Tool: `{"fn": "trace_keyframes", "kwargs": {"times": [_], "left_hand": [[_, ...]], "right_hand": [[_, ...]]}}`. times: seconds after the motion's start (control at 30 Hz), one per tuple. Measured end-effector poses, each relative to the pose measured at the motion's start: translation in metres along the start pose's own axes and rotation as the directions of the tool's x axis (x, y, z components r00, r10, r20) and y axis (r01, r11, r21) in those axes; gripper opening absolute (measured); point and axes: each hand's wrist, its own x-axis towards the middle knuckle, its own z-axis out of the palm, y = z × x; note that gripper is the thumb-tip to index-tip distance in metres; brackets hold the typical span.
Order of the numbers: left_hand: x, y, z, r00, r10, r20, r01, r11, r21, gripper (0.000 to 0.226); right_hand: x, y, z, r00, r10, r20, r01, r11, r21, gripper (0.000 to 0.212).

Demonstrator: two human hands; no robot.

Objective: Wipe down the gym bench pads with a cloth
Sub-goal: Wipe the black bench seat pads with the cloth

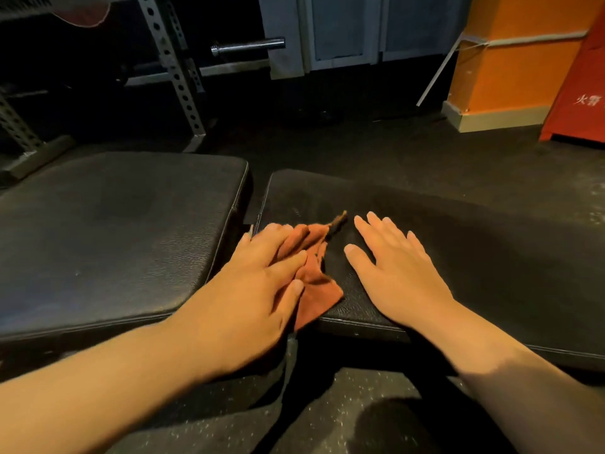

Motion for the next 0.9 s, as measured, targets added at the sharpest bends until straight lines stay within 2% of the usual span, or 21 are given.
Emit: {"fn": "trace_keyframes", "kwargs": {"times": [0.1, 0.23, 0.33, 0.4, 0.53, 0.73, 0.83, 0.9], "left_hand": [[-0.008, -0.002, -0.008, 0.99, 0.08, 0.115, -0.082, 0.996, 0.015, 0.053], [0.012, -0.02, -0.018, 0.99, 0.046, 0.137, -0.032, 0.994, -0.102, 0.039], [0.002, -0.017, -0.009, 0.979, 0.168, 0.111, -0.154, 0.98, -0.13, 0.04], [0.007, -0.009, -0.003, 0.97, 0.208, 0.129, -0.202, 0.978, -0.056, 0.041], [0.007, 0.002, 0.002, 0.974, 0.199, 0.105, -0.211, 0.969, 0.124, 0.049], [0.01, 0.003, -0.002, 0.992, 0.06, 0.111, -0.084, 0.972, 0.221, 0.058], [0.062, -0.006, 0.002, 0.974, -0.132, 0.186, 0.09, 0.971, 0.221, 0.055], [0.091, -0.012, 0.006, 0.952, -0.249, 0.178, 0.191, 0.938, 0.29, 0.057]], "right_hand": [[0.0, 0.0, -0.001, 1.0, -0.007, -0.005, 0.007, 1.0, 0.01, 0.061], [-0.002, 0.0, -0.003, 1.0, 0.0, 0.026, 0.0, 1.0, 0.008, 0.061], [-0.001, -0.001, 0.0, 1.0, -0.017, 0.007, 0.017, 1.0, 0.015, 0.06], [0.0, 0.001, 0.0, 1.0, -0.014, -0.011, 0.014, 1.0, 0.013, 0.058], [-0.002, 0.003, 0.0, 1.0, 0.009, 0.019, -0.01, 0.998, 0.066, 0.057], [-0.01, 0.003, 0.003, 1.0, -0.027, -0.004, 0.027, 0.999, 0.037, 0.06], [-0.012, 0.003, 0.003, 1.0, -0.029, 0.007, 0.028, 0.999, 0.026, 0.06], [-0.012, 0.004, 0.001, 1.0, -0.028, 0.014, 0.027, 0.999, 0.034, 0.059]]}}
